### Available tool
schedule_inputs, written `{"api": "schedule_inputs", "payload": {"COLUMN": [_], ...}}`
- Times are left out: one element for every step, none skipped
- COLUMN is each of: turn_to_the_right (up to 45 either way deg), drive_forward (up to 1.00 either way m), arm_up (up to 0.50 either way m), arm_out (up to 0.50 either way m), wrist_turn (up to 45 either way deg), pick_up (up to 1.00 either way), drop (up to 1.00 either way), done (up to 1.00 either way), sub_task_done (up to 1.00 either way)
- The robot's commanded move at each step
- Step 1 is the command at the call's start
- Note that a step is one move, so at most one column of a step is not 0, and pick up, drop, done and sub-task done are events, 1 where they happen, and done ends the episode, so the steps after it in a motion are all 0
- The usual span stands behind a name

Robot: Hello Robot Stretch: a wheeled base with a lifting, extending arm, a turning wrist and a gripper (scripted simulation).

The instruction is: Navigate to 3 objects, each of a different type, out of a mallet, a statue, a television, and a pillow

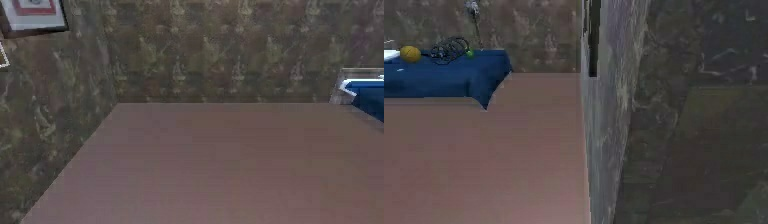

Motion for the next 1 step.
{"api": "schedule_inputs", "payload": {"turn_to_the_right": [39.0], "drive_forward": [0.00], "arm_up": [0.00], "arm_out": [0.00], "wrist_turn": [0.0], "pick_up": [0.00], "drop": [0.00], "done": [0.00], "sub_task_done": [0.00]}}
